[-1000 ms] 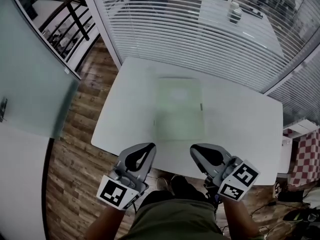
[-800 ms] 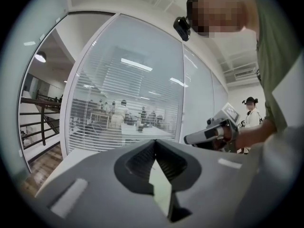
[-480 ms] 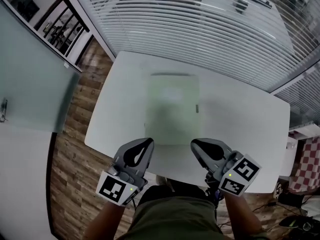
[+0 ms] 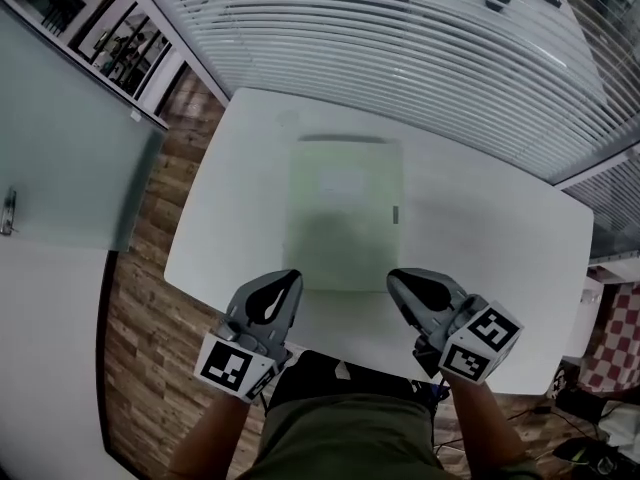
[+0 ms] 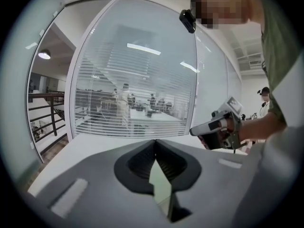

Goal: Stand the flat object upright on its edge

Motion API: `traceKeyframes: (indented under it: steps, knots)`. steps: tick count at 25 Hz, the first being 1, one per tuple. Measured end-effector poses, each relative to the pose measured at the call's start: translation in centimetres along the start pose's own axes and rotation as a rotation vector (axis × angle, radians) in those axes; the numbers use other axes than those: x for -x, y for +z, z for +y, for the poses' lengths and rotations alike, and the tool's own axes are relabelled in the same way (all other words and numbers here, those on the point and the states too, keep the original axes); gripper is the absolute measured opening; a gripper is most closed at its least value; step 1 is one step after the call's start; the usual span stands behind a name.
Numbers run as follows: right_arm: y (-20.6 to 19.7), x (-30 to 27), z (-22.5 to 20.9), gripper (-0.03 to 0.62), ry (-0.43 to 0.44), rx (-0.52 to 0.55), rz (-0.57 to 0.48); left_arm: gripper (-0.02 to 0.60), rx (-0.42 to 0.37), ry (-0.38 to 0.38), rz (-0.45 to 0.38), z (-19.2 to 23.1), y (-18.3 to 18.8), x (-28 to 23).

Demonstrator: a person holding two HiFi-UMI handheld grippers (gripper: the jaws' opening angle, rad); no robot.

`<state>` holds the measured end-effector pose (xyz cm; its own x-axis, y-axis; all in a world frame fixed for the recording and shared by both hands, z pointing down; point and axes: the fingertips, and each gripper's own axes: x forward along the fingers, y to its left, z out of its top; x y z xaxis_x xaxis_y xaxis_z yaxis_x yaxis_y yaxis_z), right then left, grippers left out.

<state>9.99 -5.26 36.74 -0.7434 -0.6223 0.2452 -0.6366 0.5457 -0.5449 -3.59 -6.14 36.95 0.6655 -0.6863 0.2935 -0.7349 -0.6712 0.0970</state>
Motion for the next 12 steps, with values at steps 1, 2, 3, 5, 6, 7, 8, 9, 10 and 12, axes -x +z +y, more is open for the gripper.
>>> traceKeyframes:
  steps: [1, 2, 3, 5, 6, 7, 8, 9, 10, 12]
  knots:
    - [-0.2, -0.1, -0.4, 0.011, -0.006, -0.002, 0.004, 0.0, -0.003, 0.008, 0.008, 0.2, -0.5, 0.0]
    - [-0.5, -0.1, -0.7, 0.011, -0.013, -0.003, 0.009, 0.0, -0.002, 0.016, 0.015, 0.5, -0.9, -0.1]
    - [-0.7, -0.2, -1.1, 0.011, -0.022, -0.004, 0.014, 0.0, 0.002, 0.024, 0.021, 0.8, -1.3, -0.2]
    - [-1.3, -0.6, -1.9, 0.012, -0.039, -0.008, 0.023, 0.0, 0.011, 0.037, 0.034, 1.6, -2.1, -0.5]
    - [-1.7, -0.9, -2.4, 0.012, -0.044, -0.015, 0.028, 0.0, 0.016, 0.042, 0.042, 2.0, -2.5, -0.8]
    - [-2.0, -1.1, -2.8, 0.012, -0.048, -0.022, 0.032, 0.002, 0.019, 0.048, 0.052, 2.5, -3.0, -1.0]
    - [-2.3, -1.3, -3.3, 0.012, -0.054, -0.029, 0.036, 0.002, 0.023, 0.053, 0.062, 2.9, -3.4, -1.3]
    - [-2.6, -1.5, -3.7, 0.012, -0.064, -0.035, 0.039, 0.002, 0.029, 0.056, 0.071, 3.4, -3.8, -1.5]
    - [-2.7, -1.7, -4.0, 0.012, -0.077, -0.037, 0.042, 0.002, 0.037, 0.057, 0.078, 3.8, -4.2, -1.7]
    - [-2.5, -2.3, -4.7, 0.014, -0.109, -0.037, 0.046, 0.002, 0.049, 0.05, 0.086, 4.8, -4.9, -2.2]
